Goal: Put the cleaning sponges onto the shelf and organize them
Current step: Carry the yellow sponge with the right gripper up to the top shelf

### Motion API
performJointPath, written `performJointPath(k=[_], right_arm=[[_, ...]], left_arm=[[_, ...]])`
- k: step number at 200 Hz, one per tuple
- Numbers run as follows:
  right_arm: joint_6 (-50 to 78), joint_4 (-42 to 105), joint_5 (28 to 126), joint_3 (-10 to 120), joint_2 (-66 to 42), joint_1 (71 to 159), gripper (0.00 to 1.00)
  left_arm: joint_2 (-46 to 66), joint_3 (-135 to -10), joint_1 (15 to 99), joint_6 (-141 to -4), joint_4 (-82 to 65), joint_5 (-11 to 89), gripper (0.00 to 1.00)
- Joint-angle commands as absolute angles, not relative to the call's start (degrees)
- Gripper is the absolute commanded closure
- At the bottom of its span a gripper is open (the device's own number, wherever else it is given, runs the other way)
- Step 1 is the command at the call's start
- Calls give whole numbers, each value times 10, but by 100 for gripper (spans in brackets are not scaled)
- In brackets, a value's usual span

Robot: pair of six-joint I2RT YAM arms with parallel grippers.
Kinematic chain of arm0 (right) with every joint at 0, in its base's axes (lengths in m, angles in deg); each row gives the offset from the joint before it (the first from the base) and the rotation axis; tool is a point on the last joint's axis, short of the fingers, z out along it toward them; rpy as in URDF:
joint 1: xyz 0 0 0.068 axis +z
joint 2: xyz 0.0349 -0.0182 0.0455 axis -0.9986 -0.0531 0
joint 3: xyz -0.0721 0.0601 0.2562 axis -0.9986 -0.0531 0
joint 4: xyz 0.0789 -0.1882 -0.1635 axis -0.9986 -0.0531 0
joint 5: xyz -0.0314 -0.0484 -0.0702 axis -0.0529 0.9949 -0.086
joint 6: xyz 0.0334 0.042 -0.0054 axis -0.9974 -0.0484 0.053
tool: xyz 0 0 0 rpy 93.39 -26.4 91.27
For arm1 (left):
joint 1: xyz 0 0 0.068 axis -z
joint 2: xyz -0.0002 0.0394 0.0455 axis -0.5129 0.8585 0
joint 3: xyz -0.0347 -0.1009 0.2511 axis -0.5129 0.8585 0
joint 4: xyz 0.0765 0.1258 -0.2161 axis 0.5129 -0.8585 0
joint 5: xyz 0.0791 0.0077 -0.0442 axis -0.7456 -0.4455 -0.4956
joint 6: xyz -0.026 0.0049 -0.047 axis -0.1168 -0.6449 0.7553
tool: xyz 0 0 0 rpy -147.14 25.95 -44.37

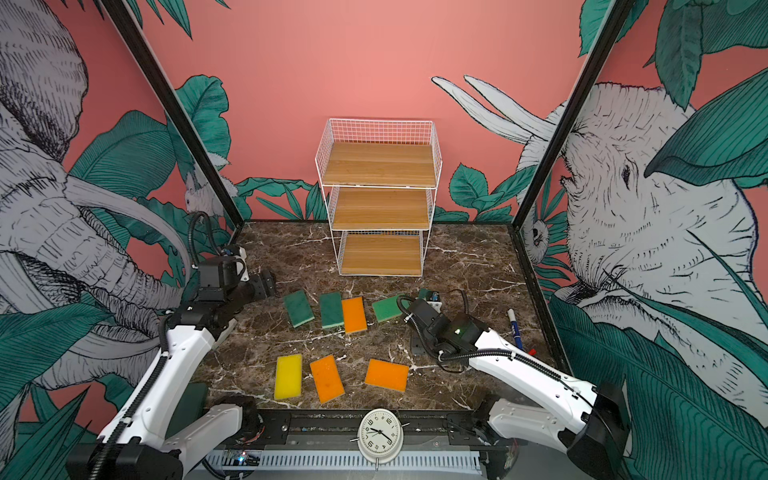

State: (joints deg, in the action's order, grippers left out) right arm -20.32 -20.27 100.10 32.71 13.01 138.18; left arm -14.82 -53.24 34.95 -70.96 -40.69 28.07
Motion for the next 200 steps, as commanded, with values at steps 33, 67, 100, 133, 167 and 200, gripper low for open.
performJointPath(k=[33,67,100,133,167,200], right_arm=[[-84,-260,1034,494,83,1385,46],[-20,-272,1043,604,43,1385,46],[54,-282,1054,716,-8,1385,46],[147,-246,1080,798,-47,1384,40],[204,-232,1086,890,-92,1359,40],[246,-196,1076,945,-121,1313,41]], left_arm=[[-154,-594,352,-721,-403,274,14],[-146,-615,352,-729,-403,280,14],[-138,-627,352,-733,-404,274,13],[-137,-627,351,-726,-398,283,13],[-136,-624,352,-724,-395,280,13],[-127,-632,352,-729,-400,277,13]])
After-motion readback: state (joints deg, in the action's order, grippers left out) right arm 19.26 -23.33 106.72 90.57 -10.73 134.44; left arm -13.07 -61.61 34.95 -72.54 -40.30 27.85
